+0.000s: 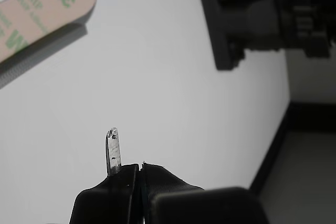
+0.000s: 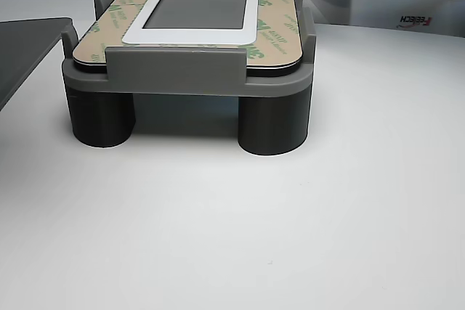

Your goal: Peel off protective film from adhesive tape.

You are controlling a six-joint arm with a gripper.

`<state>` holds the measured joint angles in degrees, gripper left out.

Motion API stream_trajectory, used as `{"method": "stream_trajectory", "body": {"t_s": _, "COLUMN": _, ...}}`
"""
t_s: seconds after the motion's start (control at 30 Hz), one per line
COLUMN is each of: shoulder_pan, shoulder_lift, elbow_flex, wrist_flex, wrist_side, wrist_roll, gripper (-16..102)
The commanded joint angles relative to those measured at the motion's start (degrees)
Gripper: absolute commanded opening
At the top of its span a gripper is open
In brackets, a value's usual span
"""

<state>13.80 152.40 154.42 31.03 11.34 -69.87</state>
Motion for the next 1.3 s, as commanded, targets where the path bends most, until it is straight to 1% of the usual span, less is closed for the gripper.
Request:
{"method": "stream_trajectory", "body": {"t_s": 0.0, "shoulder_pan": -0.26, "shoulder_lift": -1.93, "elbow_flex": -1.23, "wrist_flex": -3.16, "wrist_side": -1.58, "wrist_roll": -5.36, "gripper": -12}}
{"method": "stream_trajectory", "body": {"t_s": 0.13, "shoulder_pan": 0.09, "shoulder_lift": -5.63, "elbow_flex": -3.16, "wrist_flex": -4.48, "wrist_side": -3.96, "wrist_roll": -12.13, "gripper": -12}}
{"method": "stream_trajectory", "body": {"t_s": 0.33, "shoulder_pan": 4.75, "shoulder_lift": -9.14, "elbow_flex": -3.16, "wrist_flex": -7.12, "wrist_side": -3.96, "wrist_roll": -19.16, "gripper": -12}}
{"method": "stream_trajectory", "body": {"t_s": 0.43, "shoulder_pan": 8.09, "shoulder_lift": -13.97, "elbow_flex": -6.15, "wrist_flex": -8.09, "wrist_side": -2.20, "wrist_roll": -19.51, "gripper": -12}}
{"method": "stream_trajectory", "body": {"t_s": 0.5, "shoulder_pan": 10.81, "shoulder_lift": -18.02, "elbow_flex": -9.58, "wrist_flex": -7.29, "wrist_side": -0.53, "wrist_roll": -20.13, "gripper": -12}}
{"method": "stream_trajectory", "body": {"t_s": 0.6, "shoulder_pan": 13.10, "shoulder_lift": -23.12, "elbow_flex": -14.85, "wrist_flex": -5.45, "wrist_side": -0.62, "wrist_roll": -25.05, "gripper": -11}}
{"method": "stream_trajectory", "body": {"t_s": 0.7, "shoulder_pan": 16.26, "shoulder_lift": -27.69, "elbow_flex": -18.72, "wrist_flex": -4.83, "wrist_side": 1.85, "wrist_roll": -25.40, "gripper": -11}}
{"method": "stream_trajectory", "body": {"t_s": 0.77, "shoulder_pan": 17.93, "shoulder_lift": -29.88, "elbow_flex": -20.48, "wrist_flex": -4.13, "wrist_side": 2.55, "wrist_roll": -24.96, "gripper": -11}}
{"method": "stream_trajectory", "body": {"t_s": 0.9, "shoulder_pan": 18.90, "shoulder_lift": -33.31, "elbow_flex": -22.85, "wrist_flex": -3.87, "wrist_side": 0.62, "wrist_roll": -24.52, "gripper": -11}}
{"method": "stream_trajectory", "body": {"t_s": 0.97, "shoulder_pan": 18.90, "shoulder_lift": -34.45, "elbow_flex": -23.64, "wrist_flex": -3.96, "wrist_side": -1.41, "wrist_roll": -25.58, "gripper": -10}}
{"method": "stream_trajectory", "body": {"t_s": 1.1, "shoulder_pan": 19.07, "shoulder_lift": -36.91, "elbow_flex": -24.17, "wrist_flex": -6.15, "wrist_side": -3.52, "wrist_roll": -27.69, "gripper": -11}}
{"method": "stream_trajectory", "body": {"t_s": 1.2, "shoulder_pan": 19.69, "shoulder_lift": -39.64, "elbow_flex": -25.22, "wrist_flex": -7.21, "wrist_side": -3.69, "wrist_roll": -29.09, "gripper": -6}}
{"method": "stream_trajectory", "body": {"t_s": 1.27, "shoulder_pan": 20.04, "shoulder_lift": -41.13, "elbow_flex": -25.93, "wrist_flex": -7.91, "wrist_side": -4.22, "wrist_roll": -29.62, "gripper": -4}}
